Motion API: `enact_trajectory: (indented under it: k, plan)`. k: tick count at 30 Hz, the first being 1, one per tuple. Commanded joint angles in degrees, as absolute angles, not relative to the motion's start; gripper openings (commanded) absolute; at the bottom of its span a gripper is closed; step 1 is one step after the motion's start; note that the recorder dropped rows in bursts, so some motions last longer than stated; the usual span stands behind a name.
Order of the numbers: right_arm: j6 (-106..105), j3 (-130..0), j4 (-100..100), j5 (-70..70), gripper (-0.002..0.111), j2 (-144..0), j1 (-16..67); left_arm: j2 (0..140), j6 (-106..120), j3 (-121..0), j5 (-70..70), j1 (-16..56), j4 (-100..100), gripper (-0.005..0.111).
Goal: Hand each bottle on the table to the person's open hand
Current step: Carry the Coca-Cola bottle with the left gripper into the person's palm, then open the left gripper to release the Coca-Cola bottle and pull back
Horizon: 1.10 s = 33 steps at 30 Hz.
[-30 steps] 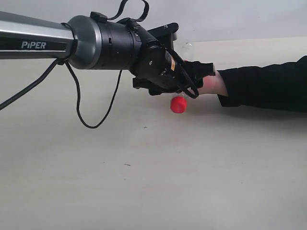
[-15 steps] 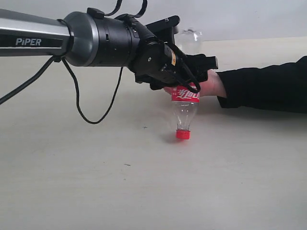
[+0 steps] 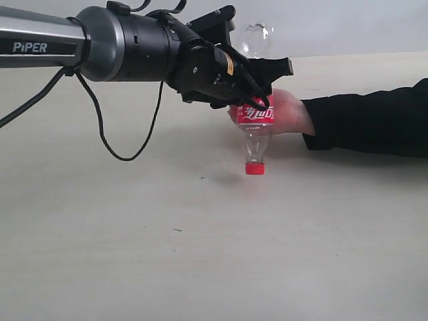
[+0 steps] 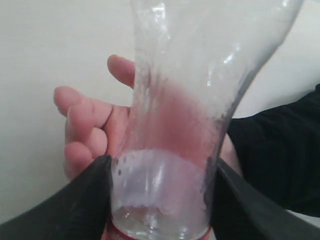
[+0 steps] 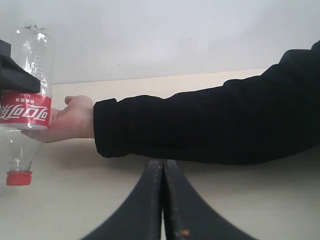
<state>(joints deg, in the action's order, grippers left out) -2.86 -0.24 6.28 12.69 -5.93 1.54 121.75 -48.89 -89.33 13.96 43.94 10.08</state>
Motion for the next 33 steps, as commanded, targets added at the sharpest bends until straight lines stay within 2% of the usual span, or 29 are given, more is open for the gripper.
enact_trajectory:
  k: [1, 12, 15, 20, 23, 33]
  plan:
    - [-2.93, 0.0, 5.96, 12.31, 0.0, -6.06, 1.3, 122.19, -48.6, -91.94, 10.28, 43.46, 9.81, 0.0]
    - [-2.93, 0.0, 5.96, 12.31, 0.0, -6.06, 1.3, 125.36, -48.48, -96.41, 7.63, 42.33, 9.95, 0.001]
    - [-2.93, 0.0, 5.96, 12.31, 0.0, -6.06, 1.3, 125.98, -48.61, -96.63, 7.25, 42.1, 9.95, 0.014]
    - [-2.93, 0.0, 5.96, 12.31, 0.0, -6.06, 1.3, 126.53, -48.61, -96.61, 7.37, 41.95, 9.83, 0.058]
    - [-2.93, 0.0, 5.96, 12.13, 0.0, -6.06, 1.3, 126.62, -48.61, -96.61, 7.37, 41.95, 9.83, 0.075]
    - [-2.93, 0.0, 5.96, 12.26, 0.0, -6.06, 1.3, 126.39, -49.73, -96.61, 10.23, 41.66, 9.72, 0.076]
